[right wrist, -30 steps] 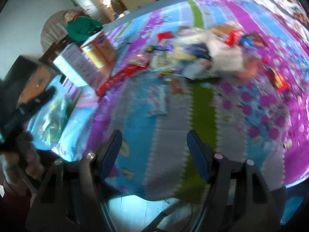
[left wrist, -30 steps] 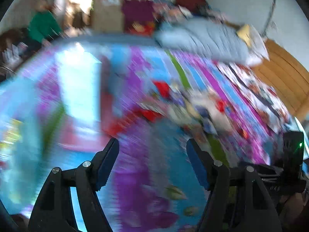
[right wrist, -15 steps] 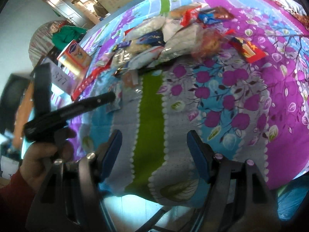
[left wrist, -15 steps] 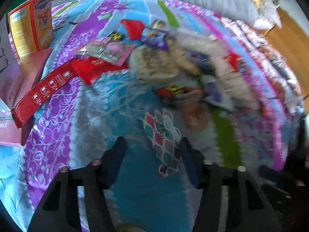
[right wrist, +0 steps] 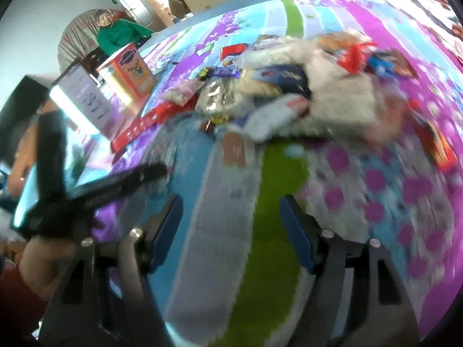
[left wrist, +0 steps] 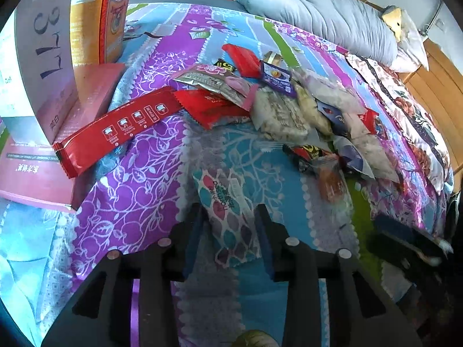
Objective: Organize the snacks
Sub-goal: 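Move both tools back over the snack pile, then grasp a diamond-patterned packet with the left tool while the right tool grasps a clear orange-filled packet, then carry both held packets over the clear bin with both tools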
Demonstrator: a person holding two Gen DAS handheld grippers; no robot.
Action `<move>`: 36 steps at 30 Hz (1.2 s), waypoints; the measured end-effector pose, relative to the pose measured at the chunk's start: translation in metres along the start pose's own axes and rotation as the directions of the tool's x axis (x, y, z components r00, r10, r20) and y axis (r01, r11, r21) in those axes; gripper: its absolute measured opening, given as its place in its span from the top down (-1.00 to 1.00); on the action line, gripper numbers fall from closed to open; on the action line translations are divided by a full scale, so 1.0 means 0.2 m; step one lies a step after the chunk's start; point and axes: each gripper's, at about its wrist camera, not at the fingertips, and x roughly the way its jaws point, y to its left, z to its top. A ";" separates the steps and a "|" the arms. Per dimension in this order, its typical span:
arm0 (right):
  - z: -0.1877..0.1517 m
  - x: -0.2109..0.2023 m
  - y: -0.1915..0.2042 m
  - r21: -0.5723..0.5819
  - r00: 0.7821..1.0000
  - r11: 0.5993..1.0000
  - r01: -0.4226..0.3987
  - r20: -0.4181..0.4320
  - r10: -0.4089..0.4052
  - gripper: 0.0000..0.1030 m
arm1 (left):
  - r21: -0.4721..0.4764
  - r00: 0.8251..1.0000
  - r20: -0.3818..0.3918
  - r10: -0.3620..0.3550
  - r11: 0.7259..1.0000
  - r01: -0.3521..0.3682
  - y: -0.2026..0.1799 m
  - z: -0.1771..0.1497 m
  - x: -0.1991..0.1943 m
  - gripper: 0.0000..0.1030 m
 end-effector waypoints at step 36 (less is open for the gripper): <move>0.31 -0.50 0.72 -0.276 0.973 0.958 -0.079 0.189 0.135 0.35 | -0.150 0.923 0.362 0.130 0.985 -0.080 0.33 0.11 -1.09 0.60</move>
